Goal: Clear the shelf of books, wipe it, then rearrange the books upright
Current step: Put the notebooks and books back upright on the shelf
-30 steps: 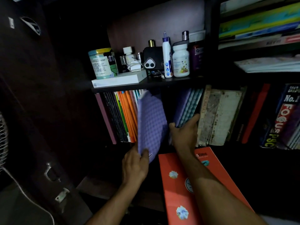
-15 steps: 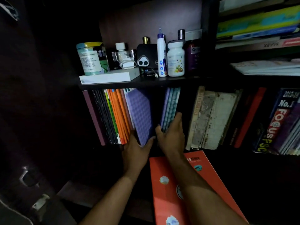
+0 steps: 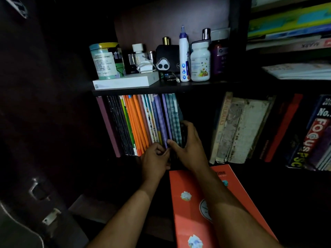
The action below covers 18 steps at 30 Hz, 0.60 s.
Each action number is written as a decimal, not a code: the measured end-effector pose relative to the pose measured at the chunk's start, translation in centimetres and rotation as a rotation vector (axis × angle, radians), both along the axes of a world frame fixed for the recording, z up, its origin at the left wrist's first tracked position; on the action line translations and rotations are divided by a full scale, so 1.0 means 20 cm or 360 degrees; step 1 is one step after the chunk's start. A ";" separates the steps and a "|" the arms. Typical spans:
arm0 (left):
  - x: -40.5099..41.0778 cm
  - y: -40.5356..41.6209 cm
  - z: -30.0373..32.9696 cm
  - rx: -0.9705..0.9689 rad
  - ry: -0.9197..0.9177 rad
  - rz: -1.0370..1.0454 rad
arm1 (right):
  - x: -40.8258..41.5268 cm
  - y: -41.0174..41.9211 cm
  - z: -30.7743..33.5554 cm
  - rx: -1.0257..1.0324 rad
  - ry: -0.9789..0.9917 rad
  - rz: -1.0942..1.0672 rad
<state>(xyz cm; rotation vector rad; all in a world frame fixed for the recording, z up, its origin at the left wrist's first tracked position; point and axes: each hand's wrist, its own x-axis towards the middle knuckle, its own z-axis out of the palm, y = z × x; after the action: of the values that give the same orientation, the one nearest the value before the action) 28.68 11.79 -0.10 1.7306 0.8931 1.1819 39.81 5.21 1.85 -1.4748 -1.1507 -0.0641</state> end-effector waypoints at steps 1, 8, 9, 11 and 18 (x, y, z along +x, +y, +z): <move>-0.01 -0.01 0.00 0.0036 -0.0041 0.0023 | 0.00 0.00 0.00 0.0006 0.0005 0.0025; -0.02 0.02 -0.03 0.0719 0.0047 0.0035 | 0.04 0.02 -0.02 0.0019 0.0013 0.0040; -0.01 0.03 -0.03 0.0751 0.0075 0.0025 | 0.04 0.03 -0.02 0.0025 0.0029 0.0060; 0.00 0.03 -0.04 0.0749 0.0136 0.0018 | 0.04 0.03 -0.04 0.0024 0.0063 0.0033; -0.06 -0.07 0.00 0.0466 0.0591 -0.0012 | 0.04 0.04 -0.05 -0.0101 0.0214 -0.0153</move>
<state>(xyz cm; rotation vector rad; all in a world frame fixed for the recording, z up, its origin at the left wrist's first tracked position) 27.53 10.42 -0.12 2.2393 0.9624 1.0420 40.65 6.09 0.87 -1.5662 -0.9808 0.0052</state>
